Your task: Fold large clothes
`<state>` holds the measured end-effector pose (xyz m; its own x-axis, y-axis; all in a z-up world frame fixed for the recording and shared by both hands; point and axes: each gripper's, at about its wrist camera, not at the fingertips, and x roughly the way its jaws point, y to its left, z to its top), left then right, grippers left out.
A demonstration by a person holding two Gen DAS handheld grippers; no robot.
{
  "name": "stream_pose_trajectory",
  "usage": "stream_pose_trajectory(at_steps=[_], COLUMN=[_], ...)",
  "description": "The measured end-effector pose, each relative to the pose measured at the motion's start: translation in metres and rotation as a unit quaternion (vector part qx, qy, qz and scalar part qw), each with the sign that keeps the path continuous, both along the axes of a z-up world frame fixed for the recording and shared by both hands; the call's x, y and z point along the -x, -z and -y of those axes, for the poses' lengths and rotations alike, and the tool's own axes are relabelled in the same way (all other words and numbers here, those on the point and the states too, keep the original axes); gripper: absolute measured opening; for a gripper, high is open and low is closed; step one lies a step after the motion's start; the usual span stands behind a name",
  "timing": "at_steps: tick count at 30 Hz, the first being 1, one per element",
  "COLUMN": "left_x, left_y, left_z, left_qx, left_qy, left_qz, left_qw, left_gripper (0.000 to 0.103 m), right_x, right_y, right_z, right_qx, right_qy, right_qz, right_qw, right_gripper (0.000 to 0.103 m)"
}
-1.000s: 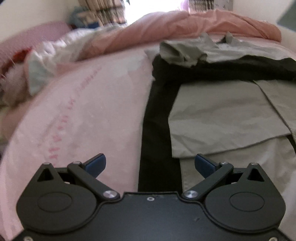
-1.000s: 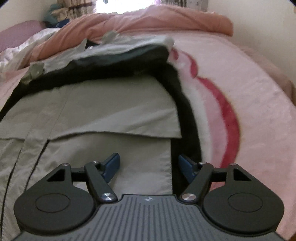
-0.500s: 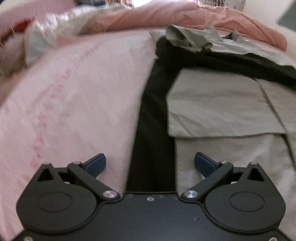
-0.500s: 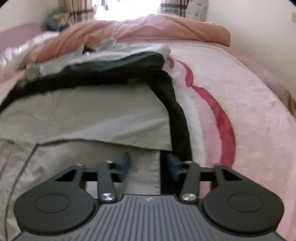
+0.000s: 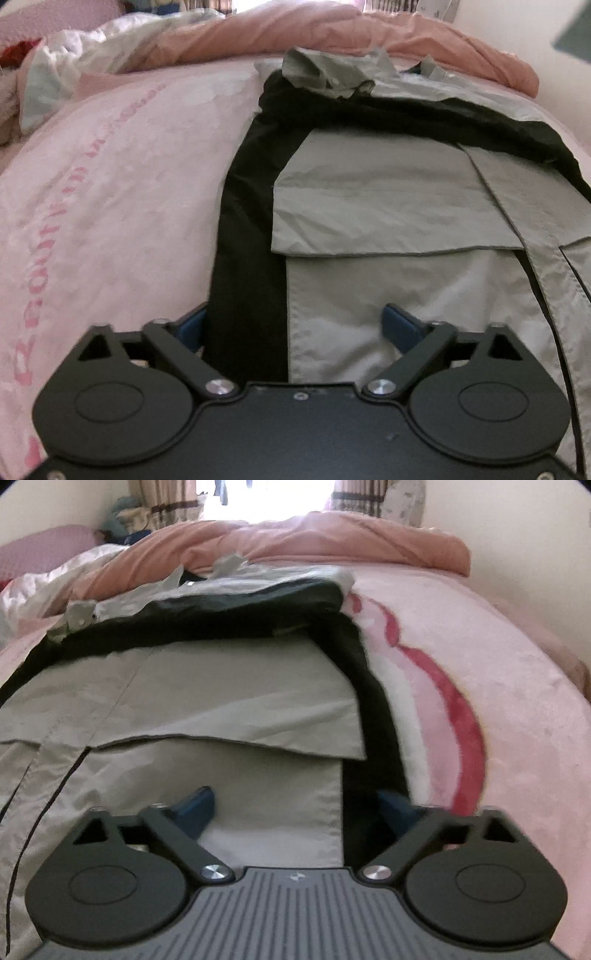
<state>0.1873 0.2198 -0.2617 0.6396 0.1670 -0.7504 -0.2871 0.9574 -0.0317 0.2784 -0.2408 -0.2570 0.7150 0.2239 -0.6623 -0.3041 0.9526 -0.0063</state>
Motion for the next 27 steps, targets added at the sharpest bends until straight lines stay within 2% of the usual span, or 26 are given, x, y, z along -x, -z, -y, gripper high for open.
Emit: stream_pose_trajectory(at_steps=[1, 2, 3, 4, 5, 6, 7, 9, 12, 17, 20, 22, 23, 26, 27], left_x=[0.003, 0.006, 0.008, 0.009, 0.008, 0.008, 0.007, 0.008, 0.019, 0.024, 0.008, -0.002, -0.007, -0.02, -0.019], left_y=[-0.001, -0.003, -0.004, -0.004, -0.005, -0.006, -0.008, -0.016, -0.039, -0.075, -0.099, -0.111, -0.114, -0.108, -0.102], left_z=[0.002, 0.004, 0.007, 0.009, 0.011, 0.012, 0.012, 0.007, 0.001, 0.013, 0.013, 0.017, 0.016, 0.014, 0.014], left_qx=[-0.007, -0.018, -0.029, -0.036, -0.042, -0.043, -0.049, -0.038, -0.024, -0.049, -0.054, -0.08, -0.085, -0.081, -0.089], left_qy=[-0.003, -0.005, -0.01, -0.017, -0.024, -0.026, -0.032, -0.033, -0.037, -0.017, -0.021, -0.025, -0.022, -0.028, -0.026], left_qz=[0.008, 0.015, 0.023, 0.029, 0.032, 0.035, 0.038, 0.055, 0.105, 0.168, 0.213, 0.245, 0.254, 0.23, 0.218], left_qw=[0.9999, 0.9997, 0.9993, 0.9988, 0.9983, 0.9981, 0.9975, 0.9972, 0.9935, 0.9843, 0.9752, 0.9659, 0.9632, 0.9694, 0.9715], left_gripper=[0.071, 0.063, 0.043, 0.023, 0.014, 0.005, 0.0, 0.0, 0.001, 0.003, 0.004, 0.004, 0.004, 0.003, 0.003], right_x=[0.003, 0.006, 0.007, 0.007, 0.006, 0.005, 0.004, 0.01, 0.02, 0.019, 0.018, 0.016, 0.01, -0.01, -0.016], right_y=[-0.001, -0.001, 0.001, 0.001, 0.0, -0.002, -0.005, -0.016, -0.033, -0.054, -0.075, -0.091, -0.099, -0.104, -0.097], right_z=[0.0, 0.001, 0.005, 0.011, 0.018, 0.024, 0.031, 0.038, 0.033, 0.028, 0.023, 0.021, 0.025, 0.046, 0.05], right_qx=[0.002, 0.004, 0.003, -0.021, -0.046, -0.063, -0.089, -0.116, -0.111, -0.121, -0.132, -0.107, -0.11, -0.157, -0.15], right_qy=[-0.009, -0.005, 0.015, 0.021, 0.029, 0.037, 0.043, 0.053, 0.046, 0.038, 0.059, 0.093, 0.09, 0.099, 0.09], right_qz=[0.008, 0.022, 0.034, 0.034, 0.033, 0.033, 0.035, 0.061, 0.099, 0.138, 0.201, 0.267, 0.266, 0.196, 0.159], right_qw=[1.0, 1.0, 0.999, 0.999, 0.998, 0.997, 0.995, 0.99, 0.988, 0.982, 0.969, 0.953, 0.953, 0.963, 0.972], right_gripper=[0.05, 0.034, 0.018, 0.008, 0.0, 0.001, 0.0, 0.0, 0.0, 0.0, 0.0, 0.0, 0.0, 0.001, 0.013])
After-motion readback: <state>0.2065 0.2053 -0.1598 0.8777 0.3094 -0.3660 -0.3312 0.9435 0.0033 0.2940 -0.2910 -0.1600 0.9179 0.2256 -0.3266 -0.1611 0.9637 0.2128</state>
